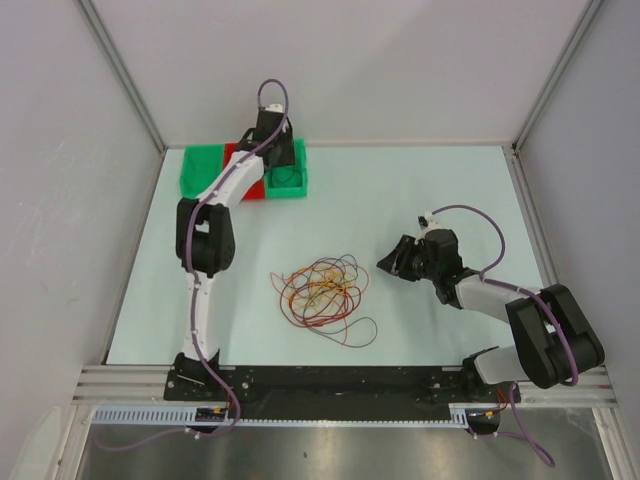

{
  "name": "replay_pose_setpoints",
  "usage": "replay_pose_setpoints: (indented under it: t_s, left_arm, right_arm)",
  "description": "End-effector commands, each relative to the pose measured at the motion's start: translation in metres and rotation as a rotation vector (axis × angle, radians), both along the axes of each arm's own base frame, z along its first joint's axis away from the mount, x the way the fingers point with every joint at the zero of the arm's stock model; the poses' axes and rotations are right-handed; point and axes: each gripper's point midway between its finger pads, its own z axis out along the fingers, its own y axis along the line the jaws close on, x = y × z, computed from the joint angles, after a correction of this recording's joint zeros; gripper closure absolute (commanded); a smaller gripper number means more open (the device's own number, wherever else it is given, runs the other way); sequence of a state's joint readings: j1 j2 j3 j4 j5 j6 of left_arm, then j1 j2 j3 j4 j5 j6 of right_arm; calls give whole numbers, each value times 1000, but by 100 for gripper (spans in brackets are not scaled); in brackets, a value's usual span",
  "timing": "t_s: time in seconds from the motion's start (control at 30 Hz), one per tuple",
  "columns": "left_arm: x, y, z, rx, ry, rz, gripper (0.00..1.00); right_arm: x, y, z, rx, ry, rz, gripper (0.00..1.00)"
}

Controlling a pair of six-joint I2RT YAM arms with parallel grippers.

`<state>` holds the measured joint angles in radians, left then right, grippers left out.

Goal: Untangle the cables
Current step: Place the cable in the bin, then untie the cable.

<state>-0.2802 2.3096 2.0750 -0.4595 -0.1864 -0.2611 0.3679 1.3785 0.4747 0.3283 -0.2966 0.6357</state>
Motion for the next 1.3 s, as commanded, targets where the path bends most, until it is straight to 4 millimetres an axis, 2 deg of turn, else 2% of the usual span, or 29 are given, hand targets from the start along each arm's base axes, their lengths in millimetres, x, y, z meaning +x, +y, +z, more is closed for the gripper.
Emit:
replay_pose_setpoints:
  t_s: [0.0,0.07,0.1,0.27,0.3,0.37,0.4,0.47,0.5,0.57,0.6,0.63,0.67,0.7,0.73,0.77,0.8,0.97,1.03,1.07,1.27]
  left_arm:
    - [-10,1,94,-30,-145,-29,37]
    - [-18,2,106,-24,-152,-31,32]
    - [-23,5,122,-20,-174,-27,31]
    - [-62,5,127,-17,-167,-52,29]
    - [-80,2,123,-18,-153,-67,29]
    - [-96,-1,123,-4,-157,-83,29]
    - [-114,-7,121,4,-150,-105,30]
    - [-132,-11,114,23,-135,-131,30]
    - [-148,-17,100,34,-108,-155,29]
    - [-168,-18,106,24,-126,-167,29]
    - [-181,-21,92,27,-98,-188,29]
    - [-193,-23,99,10,-114,-202,29]
    - [-201,-25,96,3,-106,-212,29]
    - [-216,-30,80,14,-74,-241,29]
    - [-226,-32,88,4,-93,-253,29]
    - [-238,-32,74,10,-63,-264,29]
    - [-250,-42,72,6,-62,-299,29]
    - [-301,-62,48,-35,-45,-379,29]
    - [-309,-68,46,-79,-59,-388,28]
    - [-317,-68,32,-80,-35,-399,27]
    - [-324,-79,14,-119,-36,-455,29]
  right_arm:
    - [7,0,7,12,-37,-7,57]
    - [7,0,7,12,-37,-9,57]
    - [7,-1,7,11,-37,-10,57]
    - [6,0,6,5,-37,-13,57]
    - [7,-1,7,5,-37,-20,57]
    - [7,-1,7,2,-39,-19,57]
    - [7,0,8,3,-42,-18,57]
    - [7,-1,7,1,-39,-22,57]
    - [6,-1,7,-1,-38,-23,57]
    - [6,-1,7,-1,-39,-25,56]
    - [6,-2,7,-4,-36,-29,56]
    - [6,-1,8,-5,-38,-30,56]
    - [5,-2,7,-7,-34,-32,56]
    - [6,-2,7,-11,-36,-35,56]
    - [6,-2,8,-11,-37,-37,55]
    - [5,-2,7,-14,-37,-38,56]
    - [5,-2,7,-18,-37,-39,55]
    - [5,-3,9,-24,-40,-51,55]
    - [4,-3,8,-29,-41,-53,55]
    - [5,-3,9,-28,-42,-54,55]
    - [4,-3,9,-28,-42,-52,55]
